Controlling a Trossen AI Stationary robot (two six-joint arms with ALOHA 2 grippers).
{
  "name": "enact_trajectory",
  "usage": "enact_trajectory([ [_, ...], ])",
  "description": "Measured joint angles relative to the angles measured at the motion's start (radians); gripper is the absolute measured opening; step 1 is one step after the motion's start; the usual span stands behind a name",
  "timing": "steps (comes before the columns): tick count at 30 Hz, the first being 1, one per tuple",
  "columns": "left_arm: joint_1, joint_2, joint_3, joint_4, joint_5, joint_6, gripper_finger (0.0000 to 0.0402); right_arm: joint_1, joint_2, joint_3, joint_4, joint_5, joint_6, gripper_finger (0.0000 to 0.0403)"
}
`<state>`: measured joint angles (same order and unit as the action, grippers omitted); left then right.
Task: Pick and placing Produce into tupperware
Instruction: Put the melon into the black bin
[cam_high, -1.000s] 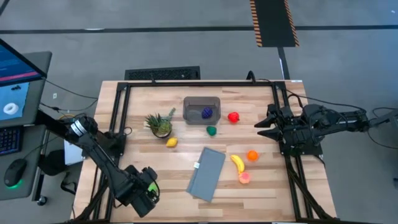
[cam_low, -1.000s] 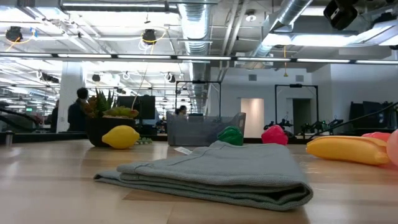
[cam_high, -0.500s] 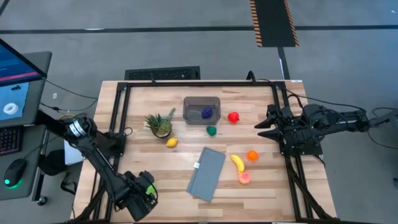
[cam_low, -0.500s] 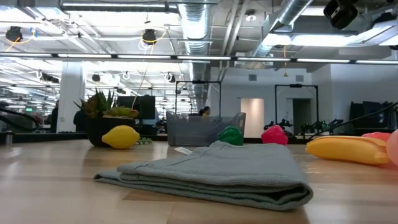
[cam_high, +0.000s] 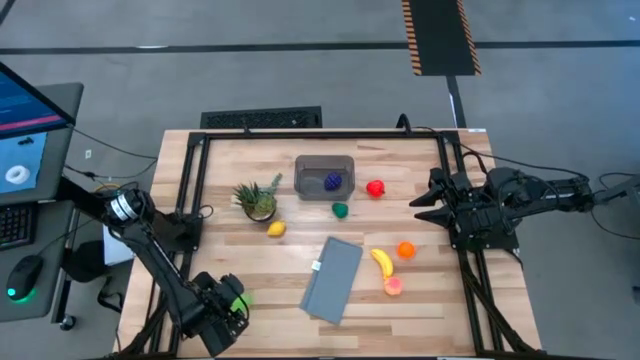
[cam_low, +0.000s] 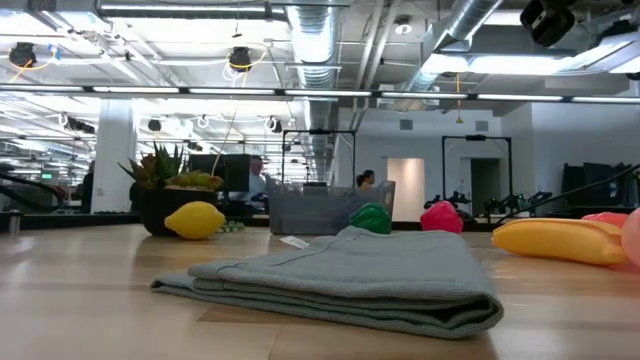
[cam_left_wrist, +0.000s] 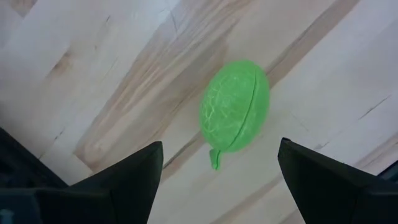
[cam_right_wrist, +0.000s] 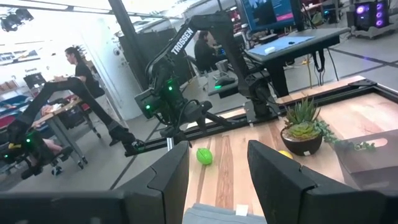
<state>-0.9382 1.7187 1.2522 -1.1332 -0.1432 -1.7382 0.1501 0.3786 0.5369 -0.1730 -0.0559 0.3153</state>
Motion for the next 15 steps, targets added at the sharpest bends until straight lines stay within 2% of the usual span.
enact_trajectory([
  [10, 0.0, 0.0, -0.001, 0.002, 0.0, -0.005, 0.0306, 0.0, 0.0, 0.0, 0.0, 0.0, -0.01, 0.0186],
  [15, 0.022, 0.0, -0.066, 0.102, 0.041, 0.006, 0.0306, 0.0, 0.0, 0.0, 0.0, 0.0, -0.01, 0.0186],
])
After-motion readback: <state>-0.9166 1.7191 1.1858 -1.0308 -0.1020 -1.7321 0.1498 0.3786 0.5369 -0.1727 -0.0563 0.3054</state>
